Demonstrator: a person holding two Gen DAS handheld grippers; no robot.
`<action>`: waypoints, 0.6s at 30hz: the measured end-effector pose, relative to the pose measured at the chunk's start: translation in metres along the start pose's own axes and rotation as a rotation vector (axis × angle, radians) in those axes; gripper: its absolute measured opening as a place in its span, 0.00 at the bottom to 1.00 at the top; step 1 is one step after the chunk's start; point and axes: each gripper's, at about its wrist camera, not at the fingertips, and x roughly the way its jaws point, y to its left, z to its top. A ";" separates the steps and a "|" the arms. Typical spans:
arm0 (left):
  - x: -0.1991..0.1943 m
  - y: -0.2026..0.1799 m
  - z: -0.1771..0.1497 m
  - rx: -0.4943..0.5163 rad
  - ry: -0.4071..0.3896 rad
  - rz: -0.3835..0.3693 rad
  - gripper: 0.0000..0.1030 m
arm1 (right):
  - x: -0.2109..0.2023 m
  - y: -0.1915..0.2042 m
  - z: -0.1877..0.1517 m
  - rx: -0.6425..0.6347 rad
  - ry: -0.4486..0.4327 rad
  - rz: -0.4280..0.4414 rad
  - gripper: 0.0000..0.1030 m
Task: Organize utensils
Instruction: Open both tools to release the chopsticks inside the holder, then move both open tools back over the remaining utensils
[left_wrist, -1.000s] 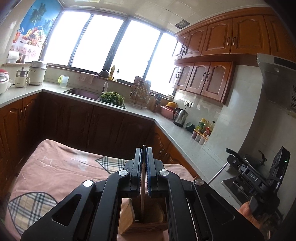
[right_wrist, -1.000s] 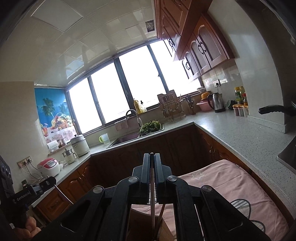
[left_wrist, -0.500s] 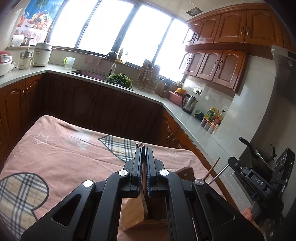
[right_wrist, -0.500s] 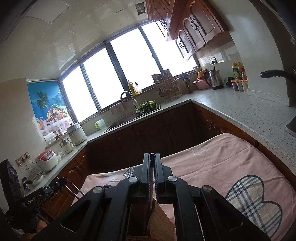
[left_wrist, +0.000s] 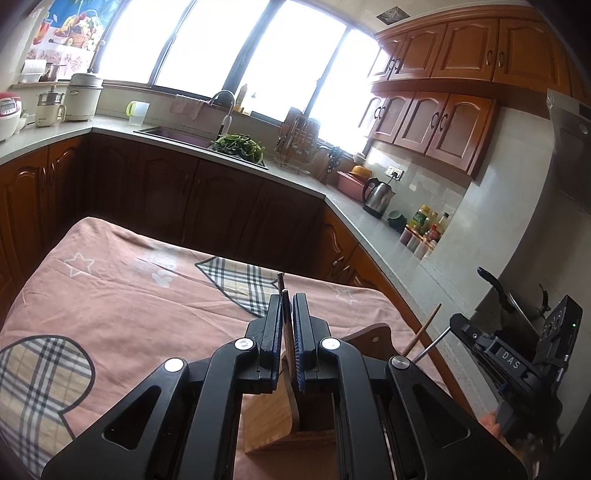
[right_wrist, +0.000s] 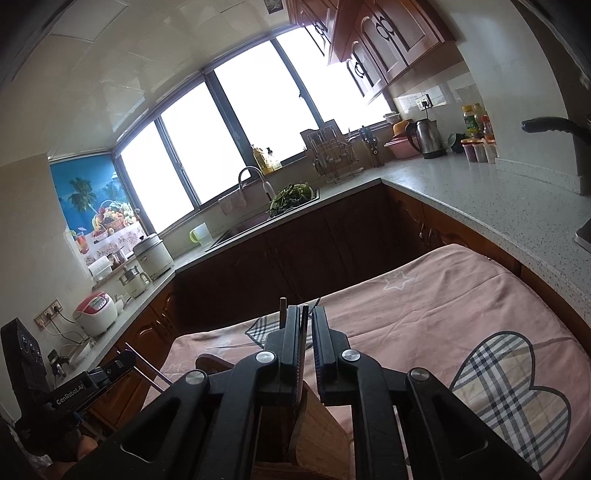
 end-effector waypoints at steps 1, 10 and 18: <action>0.000 0.000 0.000 0.002 0.004 0.003 0.12 | 0.000 -0.001 0.000 0.004 0.001 0.002 0.09; -0.017 0.007 -0.004 -0.012 -0.001 0.032 0.73 | -0.018 -0.011 0.000 0.076 -0.035 0.022 0.81; -0.048 0.005 -0.023 0.024 0.026 0.072 0.82 | -0.050 -0.011 -0.006 0.090 -0.038 0.043 0.88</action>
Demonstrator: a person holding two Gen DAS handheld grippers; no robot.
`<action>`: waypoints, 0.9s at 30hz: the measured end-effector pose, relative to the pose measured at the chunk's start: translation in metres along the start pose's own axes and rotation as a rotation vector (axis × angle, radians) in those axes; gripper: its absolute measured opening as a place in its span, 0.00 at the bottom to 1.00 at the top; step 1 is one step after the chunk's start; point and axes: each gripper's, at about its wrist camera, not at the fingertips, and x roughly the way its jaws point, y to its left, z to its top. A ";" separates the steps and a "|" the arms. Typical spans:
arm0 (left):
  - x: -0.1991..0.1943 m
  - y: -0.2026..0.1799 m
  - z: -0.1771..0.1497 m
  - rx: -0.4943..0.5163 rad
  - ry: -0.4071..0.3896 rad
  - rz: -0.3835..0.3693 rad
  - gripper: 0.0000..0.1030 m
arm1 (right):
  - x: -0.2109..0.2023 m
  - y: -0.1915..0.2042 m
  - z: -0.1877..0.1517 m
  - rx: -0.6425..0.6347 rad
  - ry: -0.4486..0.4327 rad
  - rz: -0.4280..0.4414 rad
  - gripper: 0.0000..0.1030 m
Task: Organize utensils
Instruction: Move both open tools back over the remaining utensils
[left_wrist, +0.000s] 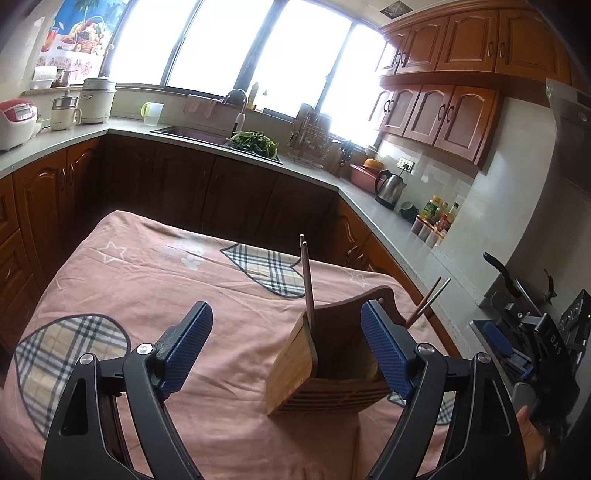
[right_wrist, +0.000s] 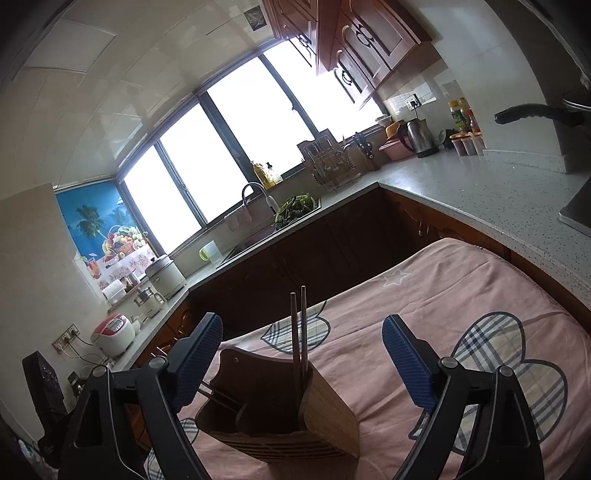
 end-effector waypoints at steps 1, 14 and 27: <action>-0.004 0.000 -0.004 0.007 0.012 0.004 0.82 | -0.005 0.000 -0.002 0.002 0.004 0.000 0.88; -0.056 0.002 -0.071 0.022 0.140 0.008 0.82 | -0.059 0.004 -0.058 -0.034 0.136 -0.003 0.88; -0.079 0.005 -0.124 0.028 0.239 0.007 0.82 | -0.096 0.004 -0.113 -0.056 0.251 -0.013 0.88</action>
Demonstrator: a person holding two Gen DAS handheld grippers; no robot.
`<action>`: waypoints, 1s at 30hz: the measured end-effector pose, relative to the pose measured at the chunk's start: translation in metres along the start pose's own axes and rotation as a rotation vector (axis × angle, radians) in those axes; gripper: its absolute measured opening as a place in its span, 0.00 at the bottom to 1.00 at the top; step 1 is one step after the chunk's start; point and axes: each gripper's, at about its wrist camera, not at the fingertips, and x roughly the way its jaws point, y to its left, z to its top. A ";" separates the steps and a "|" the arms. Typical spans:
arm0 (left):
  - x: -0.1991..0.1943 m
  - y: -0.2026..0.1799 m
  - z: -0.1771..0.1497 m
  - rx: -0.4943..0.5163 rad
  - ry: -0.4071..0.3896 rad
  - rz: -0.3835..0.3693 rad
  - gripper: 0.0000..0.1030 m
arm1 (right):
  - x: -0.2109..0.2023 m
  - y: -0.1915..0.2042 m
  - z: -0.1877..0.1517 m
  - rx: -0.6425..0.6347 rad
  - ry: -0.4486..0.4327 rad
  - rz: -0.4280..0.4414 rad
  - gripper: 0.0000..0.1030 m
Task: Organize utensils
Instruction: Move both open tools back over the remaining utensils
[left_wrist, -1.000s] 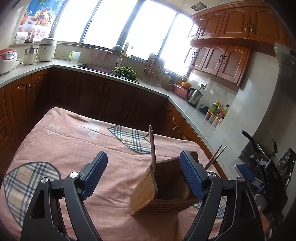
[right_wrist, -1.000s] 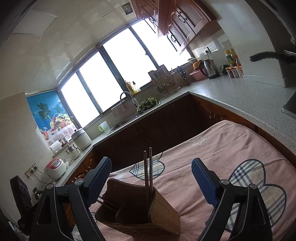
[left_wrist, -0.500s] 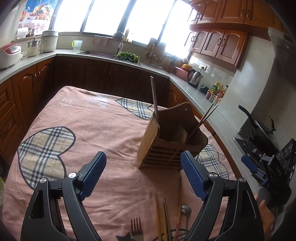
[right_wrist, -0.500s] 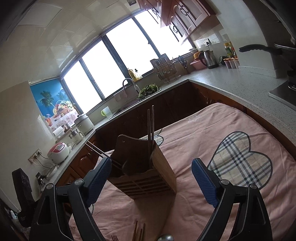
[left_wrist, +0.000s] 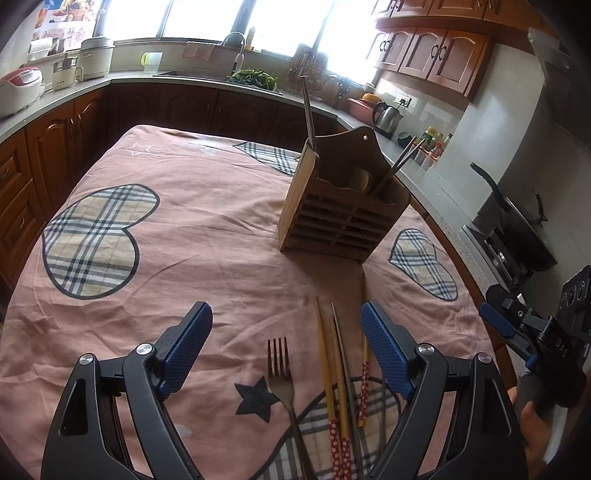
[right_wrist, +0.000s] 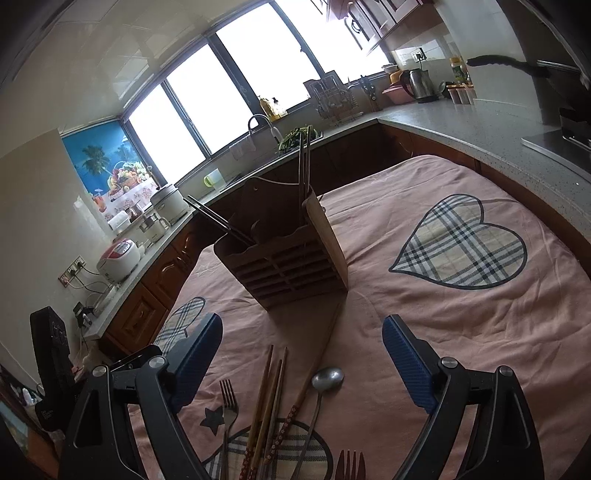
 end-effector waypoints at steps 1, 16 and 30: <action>0.000 0.000 -0.002 0.002 0.005 0.000 0.82 | -0.001 0.001 -0.004 0.000 0.006 -0.001 0.88; 0.011 -0.008 -0.015 0.055 0.069 0.008 0.82 | 0.003 -0.001 -0.023 -0.014 0.065 -0.021 0.87; 0.041 -0.020 -0.008 0.107 0.137 -0.016 0.80 | 0.025 -0.007 -0.019 -0.011 0.119 -0.041 0.84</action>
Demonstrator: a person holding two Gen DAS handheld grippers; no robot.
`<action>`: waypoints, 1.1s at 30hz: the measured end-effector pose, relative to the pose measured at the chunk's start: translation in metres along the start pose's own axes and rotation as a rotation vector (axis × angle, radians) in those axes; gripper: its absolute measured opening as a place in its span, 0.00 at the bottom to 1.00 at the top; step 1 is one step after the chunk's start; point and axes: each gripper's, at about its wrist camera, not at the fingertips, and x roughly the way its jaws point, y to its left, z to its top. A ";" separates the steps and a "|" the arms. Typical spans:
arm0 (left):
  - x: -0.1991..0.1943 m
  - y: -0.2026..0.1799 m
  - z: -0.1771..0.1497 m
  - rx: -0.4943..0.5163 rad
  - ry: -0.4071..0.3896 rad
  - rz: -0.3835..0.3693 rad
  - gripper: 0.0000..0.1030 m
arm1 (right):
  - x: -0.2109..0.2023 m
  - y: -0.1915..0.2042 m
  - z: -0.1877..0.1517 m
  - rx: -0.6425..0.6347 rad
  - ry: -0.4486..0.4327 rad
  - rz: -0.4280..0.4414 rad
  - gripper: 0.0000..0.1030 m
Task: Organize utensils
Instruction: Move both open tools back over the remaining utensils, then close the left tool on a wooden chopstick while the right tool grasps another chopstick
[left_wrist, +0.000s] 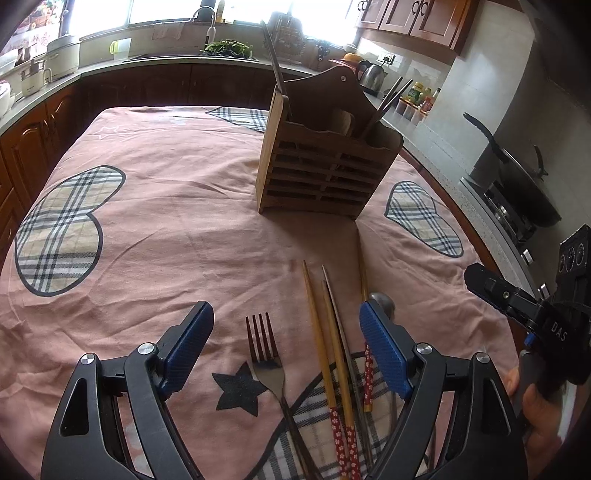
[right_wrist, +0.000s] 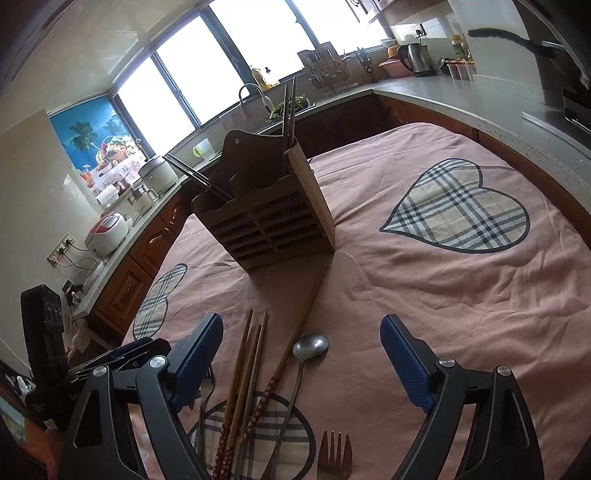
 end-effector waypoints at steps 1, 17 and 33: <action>0.003 -0.001 0.001 0.007 0.007 -0.001 0.78 | 0.003 0.000 0.001 -0.004 0.008 -0.002 0.83; 0.066 -0.018 0.018 0.107 0.170 -0.011 0.51 | 0.085 -0.008 0.028 -0.003 0.159 -0.011 0.45; 0.100 -0.024 0.022 0.153 0.228 0.009 0.15 | 0.148 -0.001 0.039 -0.106 0.262 -0.102 0.33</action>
